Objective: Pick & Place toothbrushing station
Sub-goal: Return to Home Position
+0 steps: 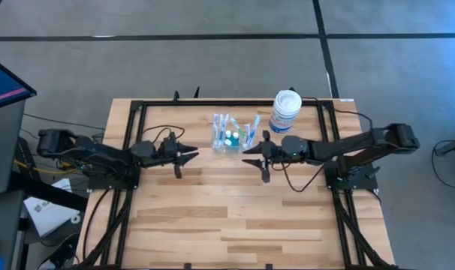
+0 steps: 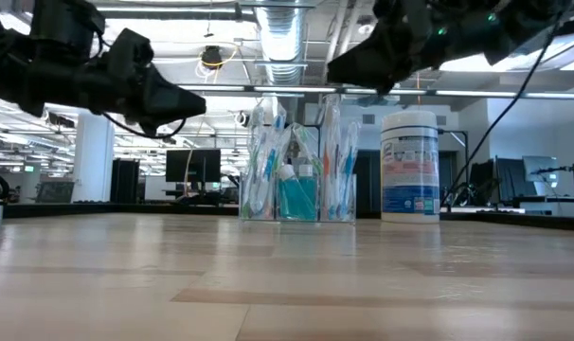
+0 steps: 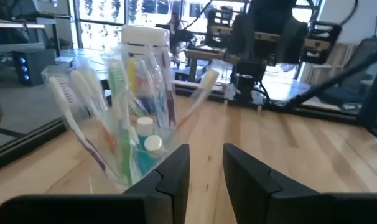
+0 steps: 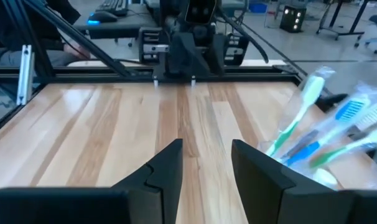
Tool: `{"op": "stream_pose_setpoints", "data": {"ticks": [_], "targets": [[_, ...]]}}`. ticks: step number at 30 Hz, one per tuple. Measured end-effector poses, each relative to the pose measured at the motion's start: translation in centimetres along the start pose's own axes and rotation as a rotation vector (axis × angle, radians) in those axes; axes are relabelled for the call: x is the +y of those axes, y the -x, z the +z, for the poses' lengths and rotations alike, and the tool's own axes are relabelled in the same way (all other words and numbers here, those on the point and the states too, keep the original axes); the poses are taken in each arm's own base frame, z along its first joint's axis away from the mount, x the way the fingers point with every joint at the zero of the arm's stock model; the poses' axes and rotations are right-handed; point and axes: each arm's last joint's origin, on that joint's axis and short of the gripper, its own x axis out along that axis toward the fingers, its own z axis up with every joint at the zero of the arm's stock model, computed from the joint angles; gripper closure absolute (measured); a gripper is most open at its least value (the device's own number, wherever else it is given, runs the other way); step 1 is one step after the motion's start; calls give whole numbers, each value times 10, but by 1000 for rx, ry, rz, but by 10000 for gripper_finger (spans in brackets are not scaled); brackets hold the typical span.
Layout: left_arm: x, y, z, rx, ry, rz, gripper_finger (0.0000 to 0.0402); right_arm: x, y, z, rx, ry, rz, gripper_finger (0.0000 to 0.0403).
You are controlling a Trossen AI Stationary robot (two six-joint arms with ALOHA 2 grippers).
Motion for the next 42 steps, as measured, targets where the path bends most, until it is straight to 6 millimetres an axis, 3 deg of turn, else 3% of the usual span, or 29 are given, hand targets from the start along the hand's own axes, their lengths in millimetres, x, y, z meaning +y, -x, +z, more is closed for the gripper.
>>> {"op": "stream_pose_setpoints", "data": {"ticks": [13, 20, 30, 42], "targets": [[4, 22, -8, 6, 45, -34, 309, 8, 44, 13, -1, 27, -1, 307], [3, 26, -3, -16, 48, -69, 309, 9, 76, -3, -48, 17, -40, 342], [2, 28, 2, -48, 51, -110, 309, 7, 105, -20, -211, 40, -22, 349], [2, 28, 2, -50, 24, -109, 309, 2, 120, -47, -259, 78, -42, 349]]}}
